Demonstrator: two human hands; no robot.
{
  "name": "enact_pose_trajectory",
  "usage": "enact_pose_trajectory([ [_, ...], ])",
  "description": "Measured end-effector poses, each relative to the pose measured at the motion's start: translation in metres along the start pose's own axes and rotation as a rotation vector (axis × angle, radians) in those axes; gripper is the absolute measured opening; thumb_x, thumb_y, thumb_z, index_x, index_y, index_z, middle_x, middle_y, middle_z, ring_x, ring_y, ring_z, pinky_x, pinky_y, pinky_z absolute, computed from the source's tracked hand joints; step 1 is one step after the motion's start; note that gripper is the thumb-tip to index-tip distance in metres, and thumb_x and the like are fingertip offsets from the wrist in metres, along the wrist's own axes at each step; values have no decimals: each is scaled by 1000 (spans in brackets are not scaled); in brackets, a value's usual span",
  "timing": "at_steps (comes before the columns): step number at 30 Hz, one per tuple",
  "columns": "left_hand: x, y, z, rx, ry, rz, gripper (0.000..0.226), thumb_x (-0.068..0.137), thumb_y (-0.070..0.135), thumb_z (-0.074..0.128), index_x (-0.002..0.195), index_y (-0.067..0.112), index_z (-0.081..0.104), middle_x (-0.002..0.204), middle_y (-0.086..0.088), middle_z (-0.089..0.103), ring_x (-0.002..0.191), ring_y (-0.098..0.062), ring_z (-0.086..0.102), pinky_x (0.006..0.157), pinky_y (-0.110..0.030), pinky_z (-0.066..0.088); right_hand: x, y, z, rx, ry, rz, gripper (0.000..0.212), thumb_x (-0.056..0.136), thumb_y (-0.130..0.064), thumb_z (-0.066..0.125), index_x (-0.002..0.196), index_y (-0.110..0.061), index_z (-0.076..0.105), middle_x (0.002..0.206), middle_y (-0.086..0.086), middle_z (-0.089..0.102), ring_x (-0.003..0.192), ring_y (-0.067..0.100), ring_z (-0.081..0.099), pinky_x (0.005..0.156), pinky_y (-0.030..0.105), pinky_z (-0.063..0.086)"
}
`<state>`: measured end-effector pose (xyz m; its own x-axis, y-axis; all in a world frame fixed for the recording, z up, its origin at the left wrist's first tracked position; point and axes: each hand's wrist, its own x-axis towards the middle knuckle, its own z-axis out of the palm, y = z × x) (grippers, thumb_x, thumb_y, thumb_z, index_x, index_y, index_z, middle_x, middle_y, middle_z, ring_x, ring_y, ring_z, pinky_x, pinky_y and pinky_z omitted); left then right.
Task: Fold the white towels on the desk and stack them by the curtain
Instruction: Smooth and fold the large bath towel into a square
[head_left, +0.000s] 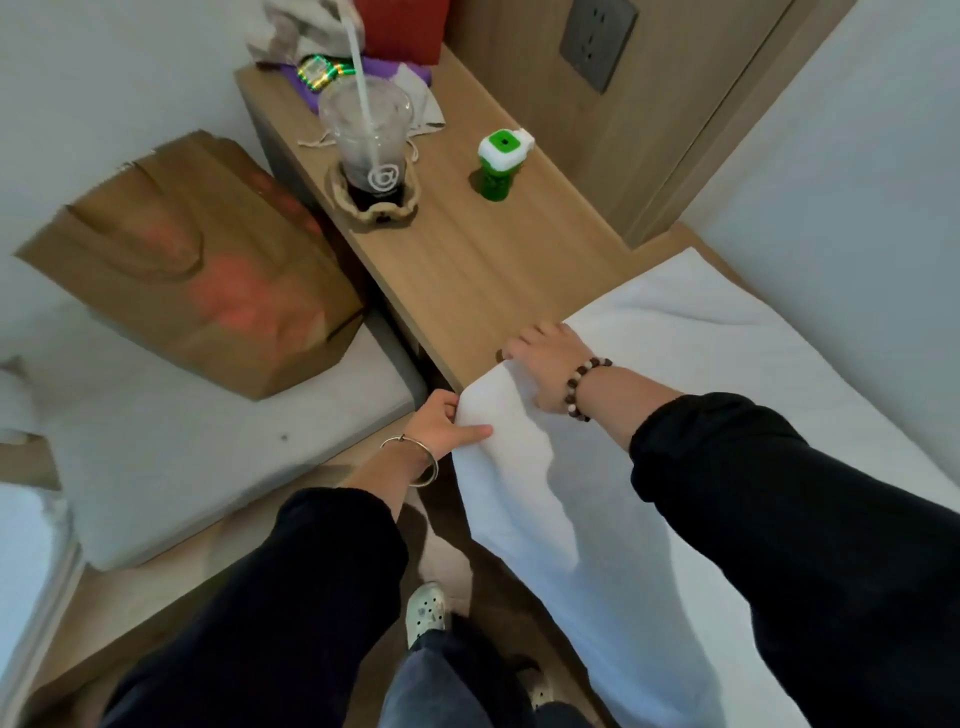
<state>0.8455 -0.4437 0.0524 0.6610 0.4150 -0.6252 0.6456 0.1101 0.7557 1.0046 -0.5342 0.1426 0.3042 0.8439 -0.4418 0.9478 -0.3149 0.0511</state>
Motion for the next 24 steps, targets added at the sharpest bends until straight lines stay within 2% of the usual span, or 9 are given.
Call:
enact_pose_trajectory([
  [4,6,-2,-8,33,-101,10,54,69,16,83,111,17,48,120,-5,56,112,-22,53,93,-36,45,21,1,-10,-134,-140,-35,58,71,-27,75,119,-18,43,118,0,51,110,21,40,96,32,34],
  [7,8,0,-7,43,-90,14,53,66,12,84,107,13,49,114,-10,61,107,-27,58,93,-43,48,32,1,-15,-253,-251,-41,50,70,-38,76,111,-18,54,109,0,56,102,17,40,86,30,32],
  [11,11,0,-11,405,-42,86,41,68,28,82,99,13,61,101,-5,64,93,-22,59,81,-37,51,34,11,-22,-315,-345,5,37,72,-55,71,84,-21,62,88,-4,55,86,15,46,80,28,30],
  [13,10,-2,-17,618,-81,90,36,70,35,79,95,13,64,100,-3,64,88,-19,57,75,-32,48,30,15,-23,-330,-355,47,23,78,-40,68,74,-20,57,76,-5,56,85,18,56,80,28,36],
  [15,8,-6,-21,834,-131,92,38,74,41,74,100,15,62,104,-2,61,90,-20,55,73,-28,42,24,15,-21,-391,-326,81,8,85,-20,55,78,-19,57,69,-5,53,88,19,59,76,28,36],
  [16,7,-8,-21,914,-147,88,42,76,42,72,106,15,62,105,-2,60,93,-21,55,73,-27,41,21,15,-19,-434,-303,110,13,88,-15,48,81,-20,58,69,-5,52,88,19,58,73,28,34],
  [18,2,-13,-18,931,-108,43,39,78,42,69,106,16,62,100,-1,59,85,-19,54,69,-26,42,12,17,-15,-495,-254,155,20,90,-14,42,84,-25,58,73,-7,54,87,17,56,74,29,30],
  [21,-12,-18,-12,903,14,34,23,82,42,61,87,20,59,81,2,56,67,-14,48,56,-25,37,-6,28,-12,-529,-191,218,24,90,-14,43,69,-24,50,66,-8,50,73,15,51,83,32,30],
  [24,-31,-24,-8,843,117,37,25,88,42,54,71,23,51,70,5,50,68,-16,49,56,-27,36,-28,38,-12,-555,-143,232,29,90,-11,43,64,-23,44,59,-8,47,57,14,41,87,33,32],
])
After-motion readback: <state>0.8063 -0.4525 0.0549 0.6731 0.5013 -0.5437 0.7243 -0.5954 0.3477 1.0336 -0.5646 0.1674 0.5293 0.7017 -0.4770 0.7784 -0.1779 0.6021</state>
